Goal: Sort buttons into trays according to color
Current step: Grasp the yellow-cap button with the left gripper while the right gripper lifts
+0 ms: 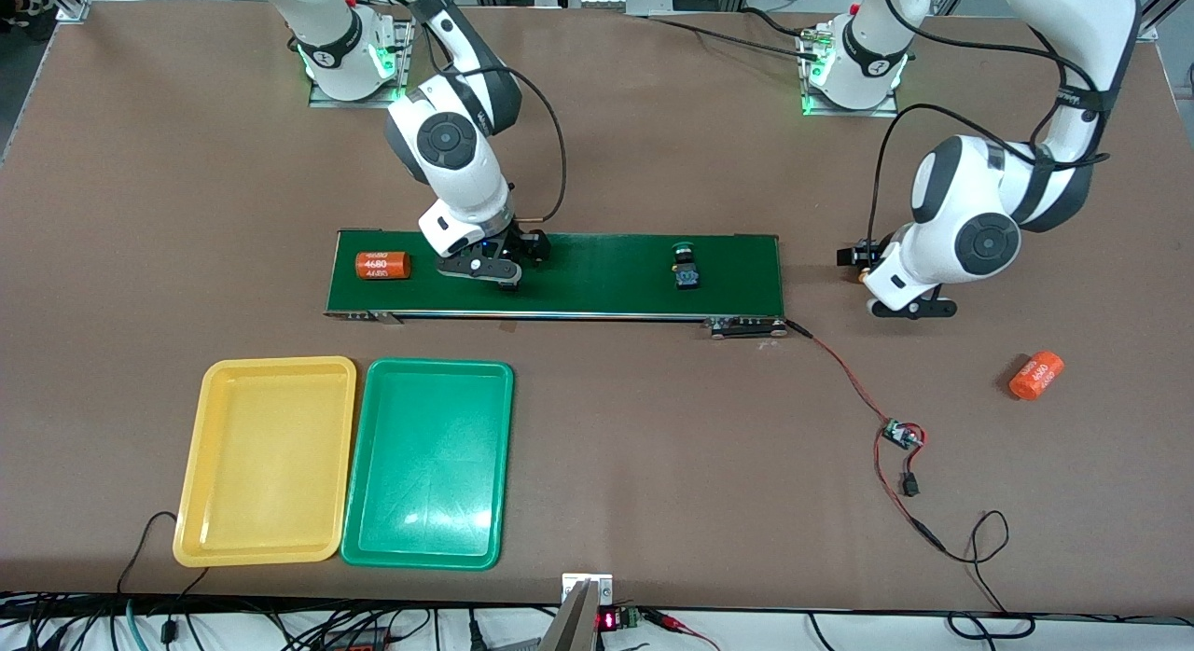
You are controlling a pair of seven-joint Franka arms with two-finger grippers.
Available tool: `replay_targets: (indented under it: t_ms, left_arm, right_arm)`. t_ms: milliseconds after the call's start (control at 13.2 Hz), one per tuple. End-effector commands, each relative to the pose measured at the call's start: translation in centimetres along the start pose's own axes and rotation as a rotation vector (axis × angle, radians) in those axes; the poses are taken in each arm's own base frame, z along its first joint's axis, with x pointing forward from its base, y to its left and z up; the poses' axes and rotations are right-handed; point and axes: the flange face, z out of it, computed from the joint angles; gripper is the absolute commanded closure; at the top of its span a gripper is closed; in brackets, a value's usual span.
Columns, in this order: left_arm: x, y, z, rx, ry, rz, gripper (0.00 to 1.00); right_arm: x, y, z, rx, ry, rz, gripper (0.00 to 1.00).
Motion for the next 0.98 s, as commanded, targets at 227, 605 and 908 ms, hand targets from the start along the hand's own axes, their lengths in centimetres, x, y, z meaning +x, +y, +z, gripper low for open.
replay_targets:
  t_ms: [227,605,908]
  left_arm:
    - [-1.5,-1.4,4.8,0.039,0.069,0.093,0.0]
    - [-2.9,-1.7,9.0,0.021,0.084,0.063,0.08]
    - [-4.0,-2.6,9.2,0.021,0.08,0.028,0.75]
  right_arm:
    - [1.4,0.8,0.4,-0.024,0.026,-0.004,0.76]
    - [2.0,1.5,0.4,-0.03,0.03,-0.008,1.0]
    - [7.1,3.2,-5.7,-0.012,0.098,-0.03,1.0]
